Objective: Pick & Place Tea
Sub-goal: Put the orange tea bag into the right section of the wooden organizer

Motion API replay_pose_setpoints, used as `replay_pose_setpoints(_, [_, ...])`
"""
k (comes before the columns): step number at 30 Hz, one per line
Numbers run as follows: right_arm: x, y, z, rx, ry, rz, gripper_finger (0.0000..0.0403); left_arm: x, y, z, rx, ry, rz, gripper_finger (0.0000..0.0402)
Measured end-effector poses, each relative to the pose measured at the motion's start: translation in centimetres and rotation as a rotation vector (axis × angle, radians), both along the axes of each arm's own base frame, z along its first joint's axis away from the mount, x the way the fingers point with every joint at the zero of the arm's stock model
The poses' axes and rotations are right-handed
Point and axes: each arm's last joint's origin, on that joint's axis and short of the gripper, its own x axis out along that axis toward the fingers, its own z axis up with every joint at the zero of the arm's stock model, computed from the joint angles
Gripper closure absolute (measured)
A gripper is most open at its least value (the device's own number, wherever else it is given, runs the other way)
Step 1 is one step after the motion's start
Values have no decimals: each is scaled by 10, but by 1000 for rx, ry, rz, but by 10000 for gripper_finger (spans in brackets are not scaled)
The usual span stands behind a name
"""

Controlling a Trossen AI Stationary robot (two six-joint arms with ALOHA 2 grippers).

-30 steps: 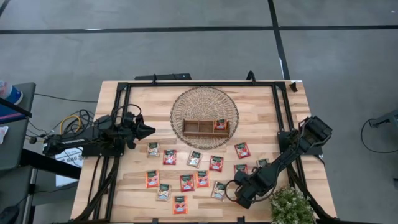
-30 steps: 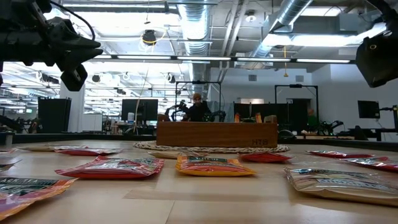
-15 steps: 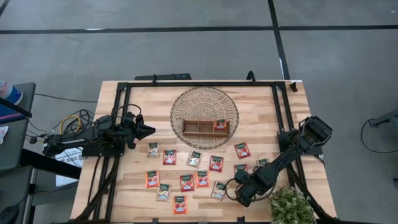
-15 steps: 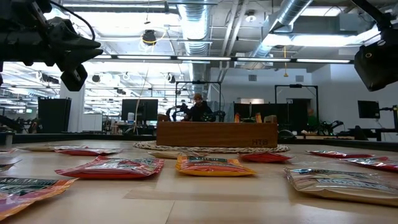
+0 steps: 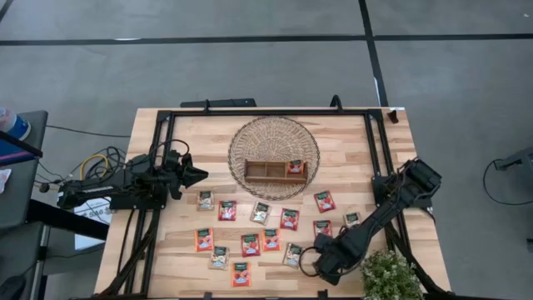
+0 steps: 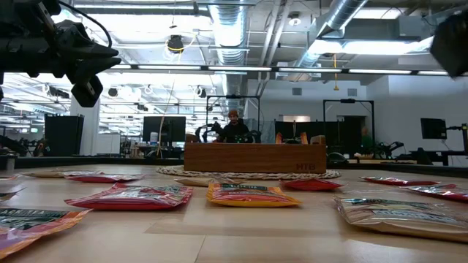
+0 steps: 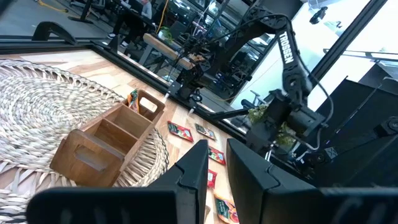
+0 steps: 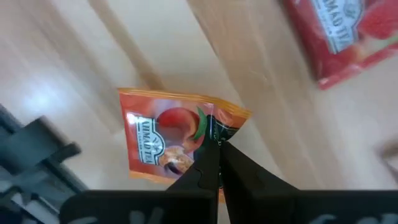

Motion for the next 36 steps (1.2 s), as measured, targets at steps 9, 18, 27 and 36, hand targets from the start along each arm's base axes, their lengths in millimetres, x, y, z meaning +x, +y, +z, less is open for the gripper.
replay_pose_setpoints(9, [20,-9,72,-130,-20,126,403,0,0,0,0,0,0,351])
replay_pose_setpoints(18, [39,-49,128,-407,-87,217,403,0,0,0,-3,0,0,351])
replay_pose_setpoints(27, [72,-112,133,-713,-121,337,403,0,0,0,-3,0,-1,351])
replay_pose_setpoints(36, [89,-170,137,-926,-22,436,403,0,0,0,-3,0,-1,351])
